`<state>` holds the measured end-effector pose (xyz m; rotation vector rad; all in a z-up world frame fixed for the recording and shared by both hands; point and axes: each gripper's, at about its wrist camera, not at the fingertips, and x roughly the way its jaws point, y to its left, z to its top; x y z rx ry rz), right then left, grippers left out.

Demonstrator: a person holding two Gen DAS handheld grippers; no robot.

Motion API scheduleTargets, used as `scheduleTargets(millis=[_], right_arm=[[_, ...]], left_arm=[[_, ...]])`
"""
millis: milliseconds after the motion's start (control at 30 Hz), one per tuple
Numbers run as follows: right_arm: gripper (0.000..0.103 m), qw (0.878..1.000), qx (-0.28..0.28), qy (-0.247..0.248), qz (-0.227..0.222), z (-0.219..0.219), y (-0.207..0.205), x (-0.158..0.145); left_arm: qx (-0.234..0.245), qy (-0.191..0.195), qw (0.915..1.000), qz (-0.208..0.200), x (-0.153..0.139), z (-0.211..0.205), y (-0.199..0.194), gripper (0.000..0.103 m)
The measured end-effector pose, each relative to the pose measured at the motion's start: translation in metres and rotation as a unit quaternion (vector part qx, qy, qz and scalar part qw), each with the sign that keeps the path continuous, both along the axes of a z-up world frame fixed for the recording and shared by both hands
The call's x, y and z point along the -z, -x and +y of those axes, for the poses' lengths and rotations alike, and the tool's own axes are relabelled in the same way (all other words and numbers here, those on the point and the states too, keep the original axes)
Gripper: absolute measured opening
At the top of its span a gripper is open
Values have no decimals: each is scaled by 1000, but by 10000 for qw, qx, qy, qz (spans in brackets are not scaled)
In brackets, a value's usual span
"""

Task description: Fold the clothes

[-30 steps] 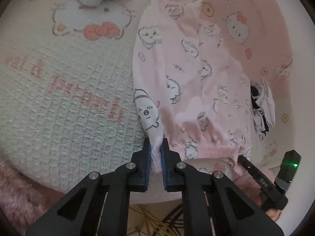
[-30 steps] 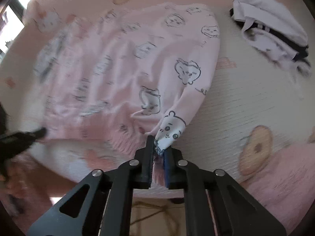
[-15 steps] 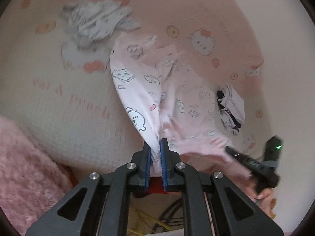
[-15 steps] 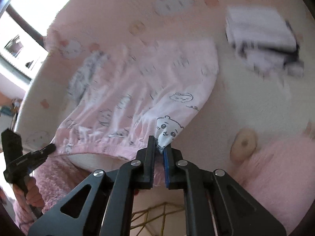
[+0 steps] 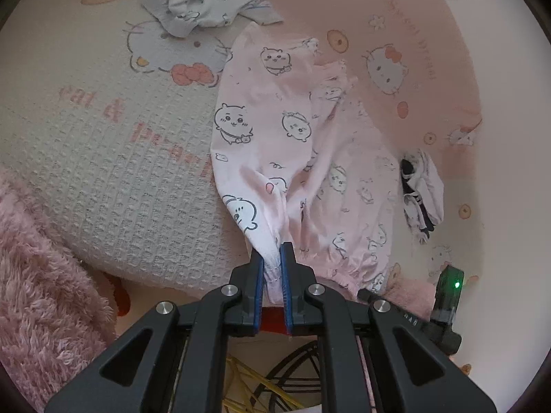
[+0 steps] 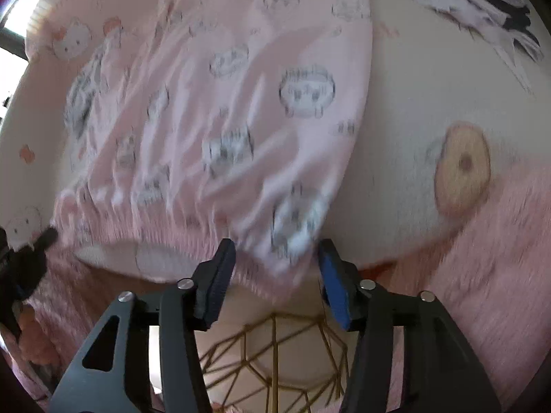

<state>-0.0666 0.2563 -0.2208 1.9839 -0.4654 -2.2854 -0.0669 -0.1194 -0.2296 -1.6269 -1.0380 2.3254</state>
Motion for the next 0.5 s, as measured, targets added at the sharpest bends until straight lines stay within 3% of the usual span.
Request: scheduleTargets(millis=[100, 167, 200, 333, 400, 433, 500], right_arm=[[53, 10000, 9, 10, 88, -2, 4, 0], [20, 9995, -33, 83, 316, -1, 6, -6], [14, 9988, -78, 236, 422, -2, 7, -10], [18, 9990, -36, 239, 387, -4, 14, -3], [24, 9980, 183, 472, 387, 1, 19, 1], [24, 9978, 159, 477, 425, 0, 21, 1], [17, 9979, -32, 344, 542, -5, 24, 0]], left_arm=[[40, 69, 9999, -95, 5, 3, 2, 10], [67, 114, 9998, -158, 8, 5, 3, 10], [80, 137, 9997, -190, 10, 6, 3, 10], [111, 238, 9989, -396, 19, 8, 6, 12], [30, 369, 9976, -589, 26, 8, 7, 20], [-33, 384, 9970, -676, 31, 7, 8, 30], [-128, 414, 9957, -813, 39, 6, 11, 32]])
